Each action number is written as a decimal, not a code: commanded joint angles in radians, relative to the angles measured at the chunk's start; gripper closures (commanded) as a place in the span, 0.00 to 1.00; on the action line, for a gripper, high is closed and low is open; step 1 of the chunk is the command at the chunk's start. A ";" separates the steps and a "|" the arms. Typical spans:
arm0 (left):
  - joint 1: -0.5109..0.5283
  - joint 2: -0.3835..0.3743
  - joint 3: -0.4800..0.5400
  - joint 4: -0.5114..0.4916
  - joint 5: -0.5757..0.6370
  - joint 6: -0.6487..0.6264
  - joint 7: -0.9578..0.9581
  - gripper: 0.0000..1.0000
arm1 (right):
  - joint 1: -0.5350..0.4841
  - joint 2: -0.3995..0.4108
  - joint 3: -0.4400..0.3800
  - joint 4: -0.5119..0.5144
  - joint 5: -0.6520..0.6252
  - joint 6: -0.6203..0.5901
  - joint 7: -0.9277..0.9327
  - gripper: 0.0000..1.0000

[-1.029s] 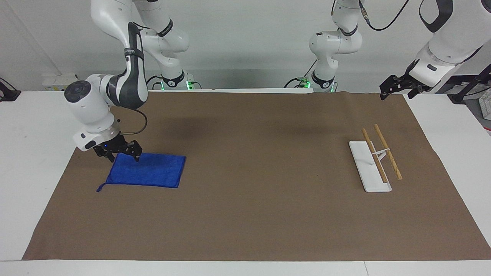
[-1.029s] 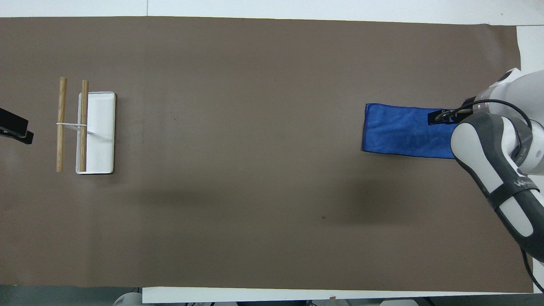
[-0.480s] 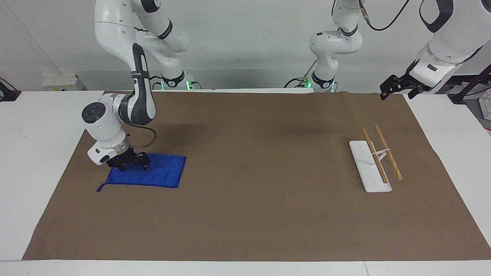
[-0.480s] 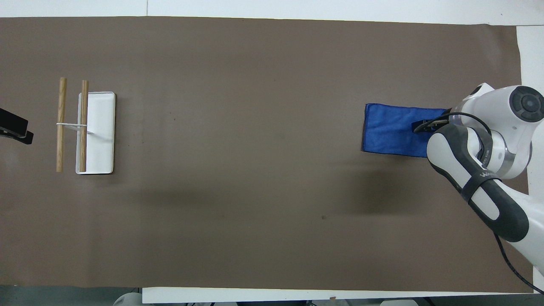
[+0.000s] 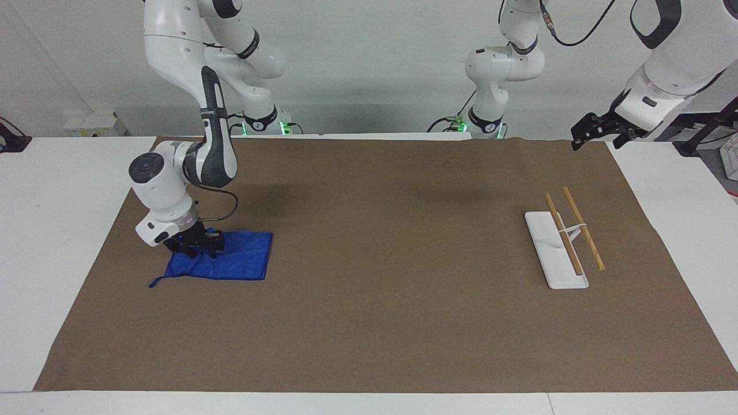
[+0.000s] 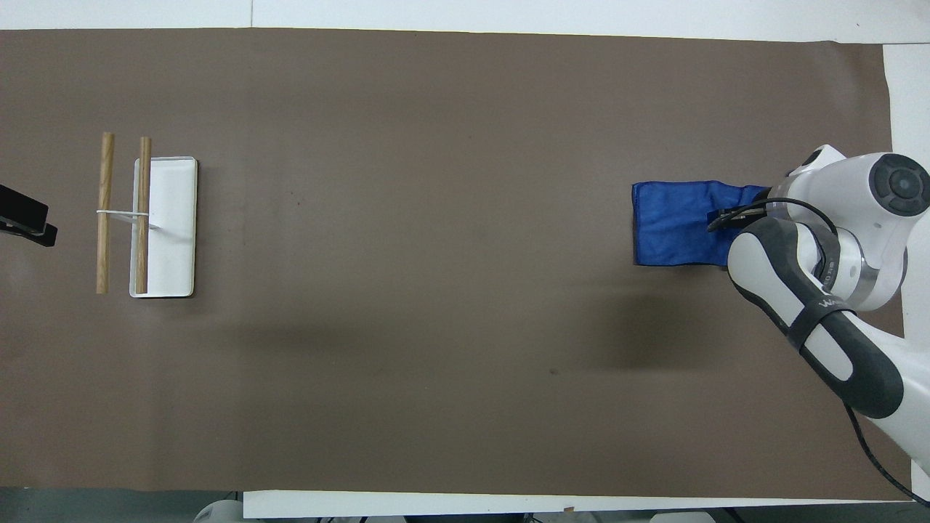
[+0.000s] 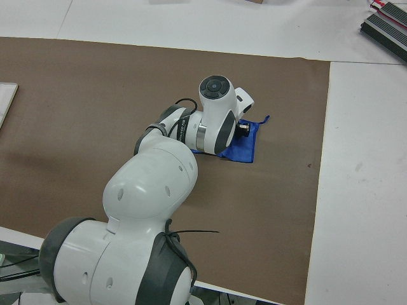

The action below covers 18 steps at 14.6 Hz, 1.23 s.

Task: Right arm passes towel to left arm to hang
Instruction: 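Reach the right gripper down to the blue towel's corner and grasp it, then lift the blue towel with the right gripper toward the white rack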

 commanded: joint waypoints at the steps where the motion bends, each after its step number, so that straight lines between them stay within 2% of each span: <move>1: 0.011 -0.029 -0.002 -0.035 -0.012 0.020 0.010 0.00 | -0.008 -0.001 0.027 -0.010 0.011 0.007 -0.027 1.00; 4: 0.011 -0.029 -0.002 -0.035 -0.012 0.020 0.010 0.00 | -0.013 -0.018 0.044 0.005 0.015 -0.031 0.010 1.00; 8: 0.011 -0.029 -0.002 -0.035 -0.012 0.020 0.010 0.00 | -0.013 -0.048 0.108 0.121 0.093 -0.262 0.181 1.00; 12: 0.011 -0.029 -0.002 -0.035 -0.012 0.020 0.010 0.00 | -0.012 -0.062 0.277 0.253 0.094 -0.419 0.606 1.00; 18: -0.004 -0.028 -0.007 -0.035 -0.012 0.020 0.012 0.00 | -0.008 -0.027 0.564 0.410 0.141 -0.410 1.278 1.00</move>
